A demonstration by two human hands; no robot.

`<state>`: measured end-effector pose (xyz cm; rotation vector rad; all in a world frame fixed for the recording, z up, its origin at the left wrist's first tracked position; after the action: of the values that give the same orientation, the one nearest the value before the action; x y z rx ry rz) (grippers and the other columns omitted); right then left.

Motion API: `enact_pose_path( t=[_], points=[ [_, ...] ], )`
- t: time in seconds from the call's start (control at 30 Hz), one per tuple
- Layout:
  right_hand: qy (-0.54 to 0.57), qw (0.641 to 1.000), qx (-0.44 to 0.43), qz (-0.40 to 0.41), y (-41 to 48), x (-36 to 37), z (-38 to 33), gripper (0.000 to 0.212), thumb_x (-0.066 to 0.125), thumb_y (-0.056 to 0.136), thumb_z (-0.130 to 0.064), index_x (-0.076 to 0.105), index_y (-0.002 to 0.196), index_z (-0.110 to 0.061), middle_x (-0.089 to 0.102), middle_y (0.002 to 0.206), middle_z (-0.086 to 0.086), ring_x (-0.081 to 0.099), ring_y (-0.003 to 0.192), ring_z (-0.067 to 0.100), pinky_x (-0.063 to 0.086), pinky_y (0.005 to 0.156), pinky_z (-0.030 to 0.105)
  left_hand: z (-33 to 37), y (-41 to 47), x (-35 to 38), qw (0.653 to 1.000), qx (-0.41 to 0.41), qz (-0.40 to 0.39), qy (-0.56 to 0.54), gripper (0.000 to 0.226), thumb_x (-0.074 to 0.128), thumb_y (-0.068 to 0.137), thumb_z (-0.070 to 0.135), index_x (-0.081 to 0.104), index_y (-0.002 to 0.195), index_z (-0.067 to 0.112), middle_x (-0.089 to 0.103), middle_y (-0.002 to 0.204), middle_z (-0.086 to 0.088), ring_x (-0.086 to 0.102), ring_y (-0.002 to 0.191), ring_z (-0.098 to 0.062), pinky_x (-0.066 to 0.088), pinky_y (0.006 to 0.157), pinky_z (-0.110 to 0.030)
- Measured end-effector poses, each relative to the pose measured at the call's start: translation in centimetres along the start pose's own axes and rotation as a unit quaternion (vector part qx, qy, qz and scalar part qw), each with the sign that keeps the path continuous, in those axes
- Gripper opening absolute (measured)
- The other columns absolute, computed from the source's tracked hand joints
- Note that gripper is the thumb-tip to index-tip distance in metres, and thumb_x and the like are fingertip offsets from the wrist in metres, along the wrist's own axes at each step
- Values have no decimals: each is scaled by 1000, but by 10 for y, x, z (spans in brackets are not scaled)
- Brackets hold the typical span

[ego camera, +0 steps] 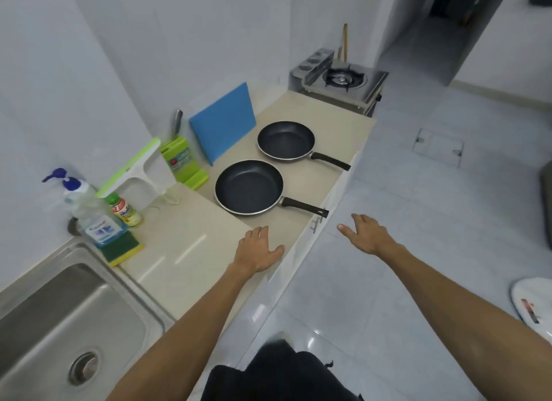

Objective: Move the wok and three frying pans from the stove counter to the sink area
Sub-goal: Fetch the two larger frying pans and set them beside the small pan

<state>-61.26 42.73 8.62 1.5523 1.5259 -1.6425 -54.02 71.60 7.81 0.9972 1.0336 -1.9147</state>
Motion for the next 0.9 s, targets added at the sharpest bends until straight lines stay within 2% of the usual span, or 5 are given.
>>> enact_pose_path(
  t=[0.2, 0.43, 0.57, 0.8, 0.9],
  points=[
    [-19, 1000, -12, -17, 86, -33, 43, 82, 31, 101, -66, 24, 161, -11, 27, 169, 17, 28, 153, 37, 26, 120, 55, 45, 75, 3, 1000, -23, 13, -12, 81, 53, 94, 55, 31, 154, 6, 39, 158, -14, 38, 142, -33, 34, 113, -45],
    [-26, 997, -42, -59, 184, -52, 51, 82, 32, 102, -65, 20, 162, -10, 24, 169, 18, 26, 154, 37, 25, 120, 54, 68, 154, 17, 997, -66, 12, -40, 84, 54, 92, 56, 29, 157, 8, 37, 160, -11, 32, 148, -29, 29, 118, -43],
    [-51, 993, -79, -74, 234, -64, 48, 83, 39, 101, -63, 21, 161, -9, 26, 168, 18, 29, 152, 38, 27, 119, 54, 77, 192, 23, 994, -94, 10, -52, 86, 55, 91, 55, 28, 157, 9, 35, 161, -11, 31, 147, -30, 25, 120, -42],
    [-129, 976, -146, -100, 306, -77, 41, 89, 51, 96, -64, 23, 161, -9, 27, 168, 18, 23, 154, 37, 25, 122, 51, 79, 224, 37, 979, -181, -2, -90, 91, 55, 88, 55, 22, 159, 9, 28, 164, -10, 28, 149, -31, 29, 119, -48],
    [-145, 966, -184, -114, 334, -81, 35, 86, 54, 97, -59, 27, 159, -7, 32, 164, 20, 29, 150, 37, 30, 119, 48, 80, 229, 46, 965, -231, 2, -124, 91, 58, 88, 54, 19, 160, 12, 26, 165, -9, 31, 147, -33, 34, 116, -50]
  ],
)
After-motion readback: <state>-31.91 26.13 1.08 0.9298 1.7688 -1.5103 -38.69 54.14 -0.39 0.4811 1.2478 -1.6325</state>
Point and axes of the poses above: each hand's wrist, its own y-axis towards the middle knuckle, its own x-axis out of the palm, z = x × y, the point moved 9 cm from there along y, towards the middle knuckle
